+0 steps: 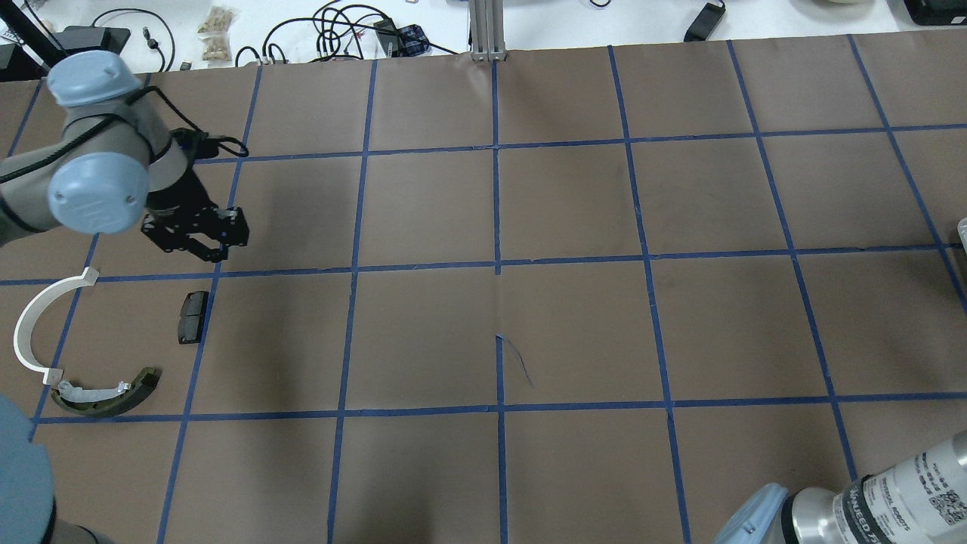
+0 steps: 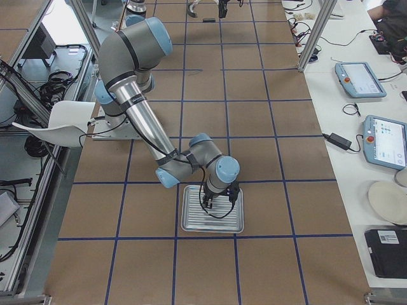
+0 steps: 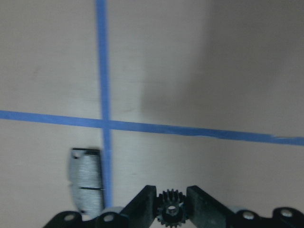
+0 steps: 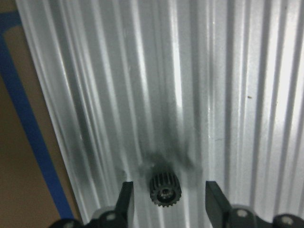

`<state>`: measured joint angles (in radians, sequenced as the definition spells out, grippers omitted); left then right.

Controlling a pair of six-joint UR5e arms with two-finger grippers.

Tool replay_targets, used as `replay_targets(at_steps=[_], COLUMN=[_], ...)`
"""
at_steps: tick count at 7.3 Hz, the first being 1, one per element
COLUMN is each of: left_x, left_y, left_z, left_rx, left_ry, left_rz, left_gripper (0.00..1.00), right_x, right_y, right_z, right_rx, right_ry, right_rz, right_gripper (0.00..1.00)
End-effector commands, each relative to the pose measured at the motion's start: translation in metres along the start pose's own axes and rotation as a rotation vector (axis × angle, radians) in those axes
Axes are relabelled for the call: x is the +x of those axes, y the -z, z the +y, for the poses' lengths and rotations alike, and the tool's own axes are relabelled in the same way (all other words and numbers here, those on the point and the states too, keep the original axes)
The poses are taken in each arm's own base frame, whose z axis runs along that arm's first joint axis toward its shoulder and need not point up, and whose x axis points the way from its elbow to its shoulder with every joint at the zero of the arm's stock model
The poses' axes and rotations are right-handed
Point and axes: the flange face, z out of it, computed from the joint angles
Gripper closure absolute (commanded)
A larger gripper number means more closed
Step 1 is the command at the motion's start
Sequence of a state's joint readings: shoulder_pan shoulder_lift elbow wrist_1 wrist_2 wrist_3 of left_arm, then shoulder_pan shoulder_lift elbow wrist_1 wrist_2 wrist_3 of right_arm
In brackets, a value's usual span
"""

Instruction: Place bearing gear from tray to pile

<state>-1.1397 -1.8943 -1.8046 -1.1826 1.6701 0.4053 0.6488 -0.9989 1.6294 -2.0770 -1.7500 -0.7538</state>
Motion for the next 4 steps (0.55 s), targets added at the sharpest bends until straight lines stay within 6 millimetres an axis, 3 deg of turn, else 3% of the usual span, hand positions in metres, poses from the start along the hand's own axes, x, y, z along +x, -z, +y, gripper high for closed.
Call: replay_targets(at_steps=[1, 3, 4], left_x=[-0.075, -0.086, -0.086], left_y=[-0.023, -0.041, -0.047], left_z=[0.016, 0.018, 0.021], left_rx=[0.000, -0.010, -0.005], left_ry=[-0.058, -0.071, -0.061], left_rz=[0.011, 0.004, 0.002], left_gripper=[1.00, 1.00, 1.00], right_x=[0.000, 0.000, 0.000], right_y=[-0.004, -0.006, -0.006], right_z=[-0.001, -0.001, -0.001], right_rx=[-0.004, -0.007, -0.008], right_ry=[0.002, 0.003, 0.001], right_rz=[-0.004, -0.006, -0.007], right_gripper=[0.58, 0.63, 0.79])
